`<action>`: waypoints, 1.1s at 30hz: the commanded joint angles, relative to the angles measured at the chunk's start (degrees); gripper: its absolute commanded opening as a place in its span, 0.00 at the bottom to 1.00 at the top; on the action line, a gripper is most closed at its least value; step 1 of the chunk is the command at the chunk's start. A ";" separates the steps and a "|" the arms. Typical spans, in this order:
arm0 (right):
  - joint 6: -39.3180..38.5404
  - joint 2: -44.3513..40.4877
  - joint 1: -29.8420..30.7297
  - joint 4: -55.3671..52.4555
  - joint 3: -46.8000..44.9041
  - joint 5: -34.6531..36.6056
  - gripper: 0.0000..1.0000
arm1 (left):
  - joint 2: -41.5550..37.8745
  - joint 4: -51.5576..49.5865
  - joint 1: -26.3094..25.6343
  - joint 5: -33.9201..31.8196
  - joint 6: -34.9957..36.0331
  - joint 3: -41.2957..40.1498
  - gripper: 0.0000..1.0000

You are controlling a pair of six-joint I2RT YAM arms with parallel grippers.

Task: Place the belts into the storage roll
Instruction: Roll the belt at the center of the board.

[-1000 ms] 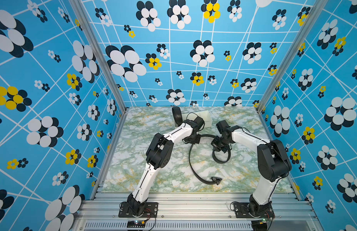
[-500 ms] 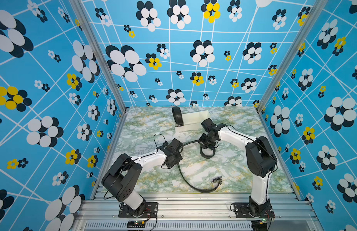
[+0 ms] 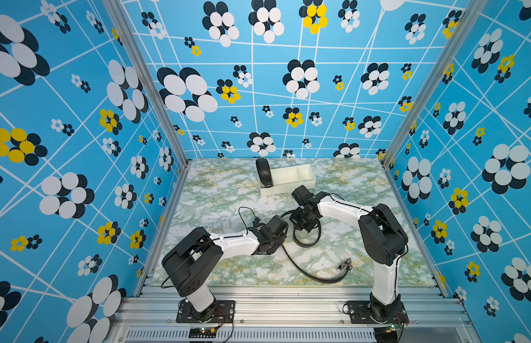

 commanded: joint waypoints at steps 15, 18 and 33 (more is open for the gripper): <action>8.85 0.33 -0.13 4.21 -1.80 -2.81 0.00 | 2.02 -16.65 -3.62 3.42 21.86 17.34 0.39; 9.04 0.43 -0.26 4.74 -2.27 -3.82 0.00 | 3.64 -14.23 -3.82 3.71 19.37 15.77 0.38; 8.33 -0.56 -0.91 5.87 -5.06 -6.38 0.00 | 15.32 -11.15 -2.38 4.82 18.69 19.42 0.16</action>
